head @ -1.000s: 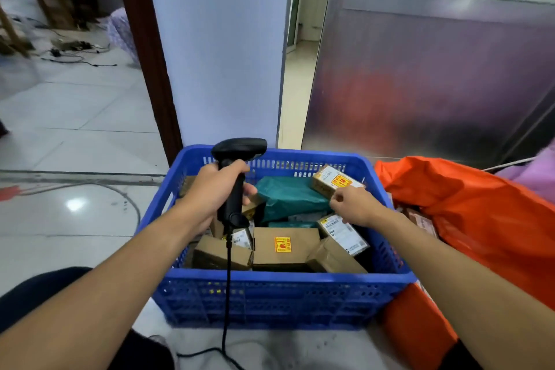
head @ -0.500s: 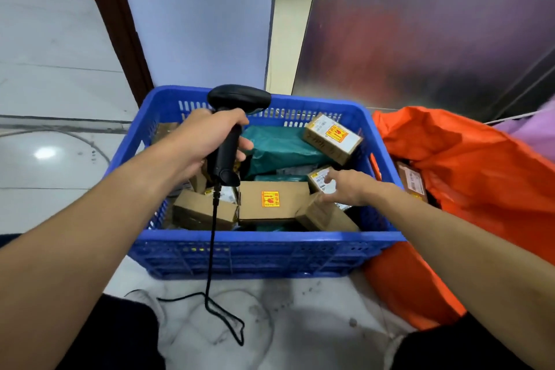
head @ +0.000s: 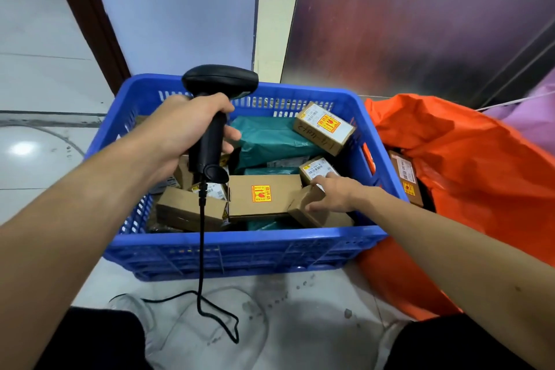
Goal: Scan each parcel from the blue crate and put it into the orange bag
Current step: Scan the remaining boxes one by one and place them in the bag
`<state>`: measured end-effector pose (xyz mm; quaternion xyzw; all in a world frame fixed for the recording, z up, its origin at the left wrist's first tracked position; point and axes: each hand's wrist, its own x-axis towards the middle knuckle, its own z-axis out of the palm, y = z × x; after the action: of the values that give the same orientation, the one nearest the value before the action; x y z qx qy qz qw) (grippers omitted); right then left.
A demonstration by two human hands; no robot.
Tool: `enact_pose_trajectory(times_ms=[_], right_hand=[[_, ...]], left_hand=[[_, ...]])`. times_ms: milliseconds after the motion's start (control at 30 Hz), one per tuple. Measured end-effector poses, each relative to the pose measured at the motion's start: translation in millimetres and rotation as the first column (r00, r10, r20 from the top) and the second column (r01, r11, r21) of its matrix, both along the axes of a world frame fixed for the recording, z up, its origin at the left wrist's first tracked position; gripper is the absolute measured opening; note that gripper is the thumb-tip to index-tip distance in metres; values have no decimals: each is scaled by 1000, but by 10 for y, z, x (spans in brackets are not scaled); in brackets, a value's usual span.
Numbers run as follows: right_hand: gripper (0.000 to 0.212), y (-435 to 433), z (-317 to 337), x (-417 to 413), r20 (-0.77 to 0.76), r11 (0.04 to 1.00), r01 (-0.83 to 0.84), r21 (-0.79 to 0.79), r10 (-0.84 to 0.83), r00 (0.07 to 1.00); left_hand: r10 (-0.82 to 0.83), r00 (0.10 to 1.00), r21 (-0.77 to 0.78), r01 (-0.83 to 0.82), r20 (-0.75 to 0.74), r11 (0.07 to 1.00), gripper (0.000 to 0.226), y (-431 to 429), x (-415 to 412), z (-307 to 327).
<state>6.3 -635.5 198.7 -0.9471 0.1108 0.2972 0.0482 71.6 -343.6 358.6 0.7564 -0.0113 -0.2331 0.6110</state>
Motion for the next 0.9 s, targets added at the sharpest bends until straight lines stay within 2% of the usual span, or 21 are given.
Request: enact_pose_trajectory(times_ms=[200,333,467,533,700,900], right_hand=[[91,47,-84,44,31,999,54,-10,-53,998],[99,118,-118,47,44,1000,26,10,-26,999],[88,198,-190,24,37,993,-51,-105,55,998],[82,233,-202,20,64,988,-62,-141,71,995],[85,261,-139,20,135,983,-33,-179,57,989],[82,228,95,6,315,988,55,-142,-7,949]], left_hand=[[12,1000,3,-12,3,1000,26,-8,-27,55],[4,1000,12,-4,0,1000,28,-8,-43,53],[3,1000,14,-3,-3,1000,29,7,-24,39],[7,1000,7,-7,0,1000,29,22,-14,39],[2,1000,-9,-2,7,1000,30,-14,1,62],[-11,1000,-20,11,11,1000,28,-77,-6,73]])
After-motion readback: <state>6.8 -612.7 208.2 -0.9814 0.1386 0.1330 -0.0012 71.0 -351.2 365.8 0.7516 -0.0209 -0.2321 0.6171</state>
